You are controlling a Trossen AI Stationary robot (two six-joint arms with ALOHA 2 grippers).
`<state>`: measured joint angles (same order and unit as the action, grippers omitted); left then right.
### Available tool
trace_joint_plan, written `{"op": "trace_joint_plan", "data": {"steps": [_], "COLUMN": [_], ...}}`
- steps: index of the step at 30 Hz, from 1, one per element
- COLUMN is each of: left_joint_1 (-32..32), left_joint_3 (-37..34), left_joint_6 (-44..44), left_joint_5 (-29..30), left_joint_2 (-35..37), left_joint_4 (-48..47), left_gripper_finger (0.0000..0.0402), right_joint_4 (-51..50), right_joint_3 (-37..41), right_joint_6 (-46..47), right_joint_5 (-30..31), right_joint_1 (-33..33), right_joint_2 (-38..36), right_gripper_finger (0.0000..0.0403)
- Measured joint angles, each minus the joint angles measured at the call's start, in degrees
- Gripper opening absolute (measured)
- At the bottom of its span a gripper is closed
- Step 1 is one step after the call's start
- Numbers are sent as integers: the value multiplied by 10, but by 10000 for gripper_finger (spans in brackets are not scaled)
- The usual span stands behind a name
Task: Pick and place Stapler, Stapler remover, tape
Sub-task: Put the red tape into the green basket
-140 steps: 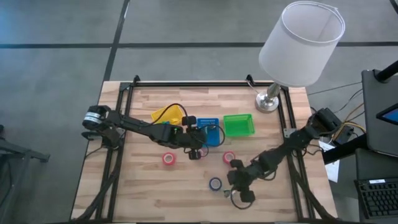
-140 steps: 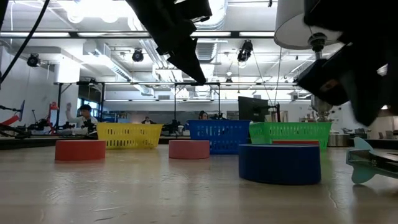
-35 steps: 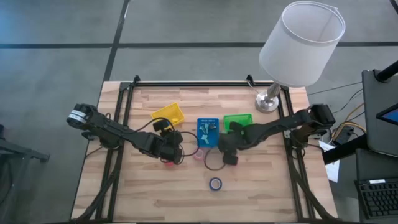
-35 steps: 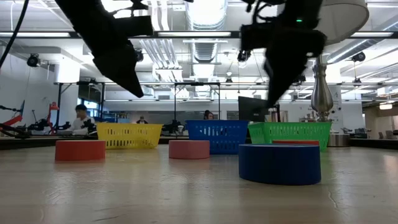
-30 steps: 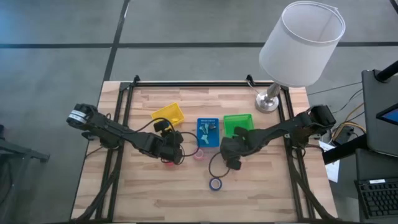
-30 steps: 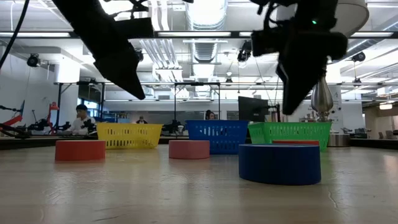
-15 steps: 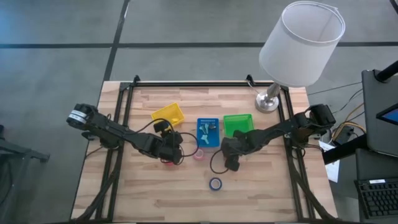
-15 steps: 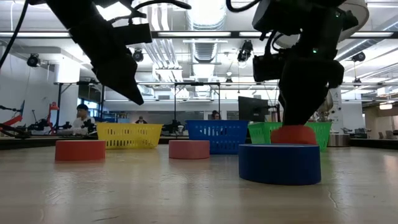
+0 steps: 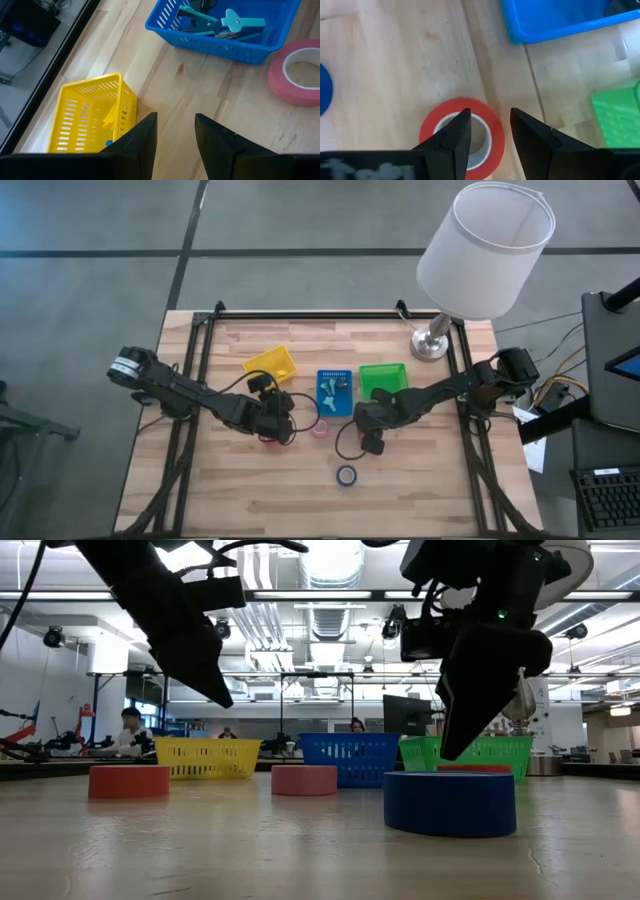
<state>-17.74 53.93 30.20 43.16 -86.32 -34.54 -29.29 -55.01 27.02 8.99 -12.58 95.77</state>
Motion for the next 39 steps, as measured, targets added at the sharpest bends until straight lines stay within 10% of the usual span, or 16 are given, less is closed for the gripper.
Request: {"op": "trace_joint_plan", "data": {"steps": [33,39], "left_joint_1": [0,0], "left_joint_3": [0,0], "left_joint_6": [0,0], "left_joint_5": [0,0], "left_joint_2": [0,0], "left_joint_4": [3,12], "left_gripper_finger": [135,135], "right_joint_4": [45,-36], "right_joint_3": [10,-69], "right_joint_6": [-49,-123], "right_joint_5": [-35,75], "right_joint_1": [-3,-1], "right_joint_2": [0,0], "right_gripper_finger": [34,47]}}
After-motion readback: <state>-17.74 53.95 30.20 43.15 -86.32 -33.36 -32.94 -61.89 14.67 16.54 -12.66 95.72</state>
